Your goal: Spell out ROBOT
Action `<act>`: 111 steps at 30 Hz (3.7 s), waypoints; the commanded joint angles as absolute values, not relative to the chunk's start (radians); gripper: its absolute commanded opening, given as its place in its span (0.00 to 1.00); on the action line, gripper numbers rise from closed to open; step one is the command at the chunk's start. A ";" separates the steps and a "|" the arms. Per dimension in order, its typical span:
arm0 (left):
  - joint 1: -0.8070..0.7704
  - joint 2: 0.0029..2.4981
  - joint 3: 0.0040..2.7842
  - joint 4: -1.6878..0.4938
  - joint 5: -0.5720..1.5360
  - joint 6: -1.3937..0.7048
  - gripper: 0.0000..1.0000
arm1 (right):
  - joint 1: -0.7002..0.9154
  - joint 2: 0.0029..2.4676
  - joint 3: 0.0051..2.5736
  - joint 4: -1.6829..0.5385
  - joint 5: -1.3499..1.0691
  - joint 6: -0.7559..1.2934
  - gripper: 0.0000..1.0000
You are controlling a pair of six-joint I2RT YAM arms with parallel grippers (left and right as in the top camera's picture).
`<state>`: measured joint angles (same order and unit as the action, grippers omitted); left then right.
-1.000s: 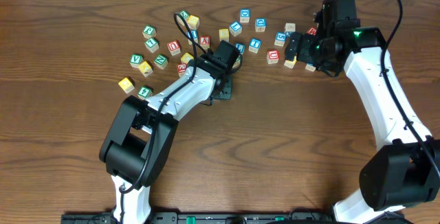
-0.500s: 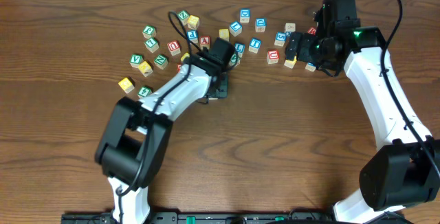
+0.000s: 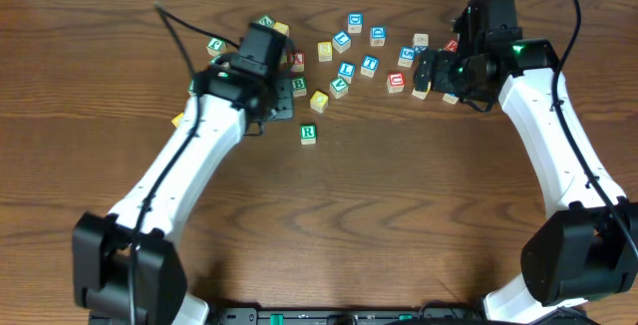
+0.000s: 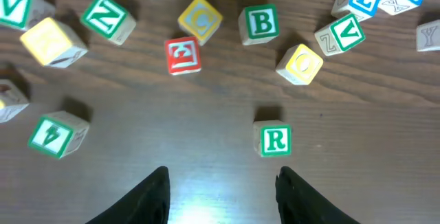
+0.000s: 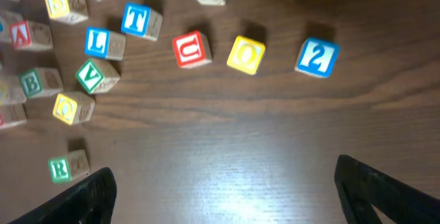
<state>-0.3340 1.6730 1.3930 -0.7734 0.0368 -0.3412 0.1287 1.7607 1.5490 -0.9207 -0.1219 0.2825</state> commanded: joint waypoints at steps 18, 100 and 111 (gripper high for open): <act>-0.162 1.660 1.665 -1.082 0.091 -0.255 0.49 | 0.219 1.768 1.869 -1.039 -0.105 0.223 0.86; 0.000 1.680 1.642 -1.035 -0.117 -0.256 0.50 | 0.577 2.342 1.869 -0.695 0.020 0.755 0.55; 0.000 1.680 1.642 -1.034 -0.117 -0.256 0.50 | 0.577 2.352 1.869 -0.677 0.025 0.748 0.52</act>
<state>-0.0036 1.6665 1.6424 -1.0355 -0.1043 -0.2646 0.5701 2.3348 1.8526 -0.6834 0.0017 0.7509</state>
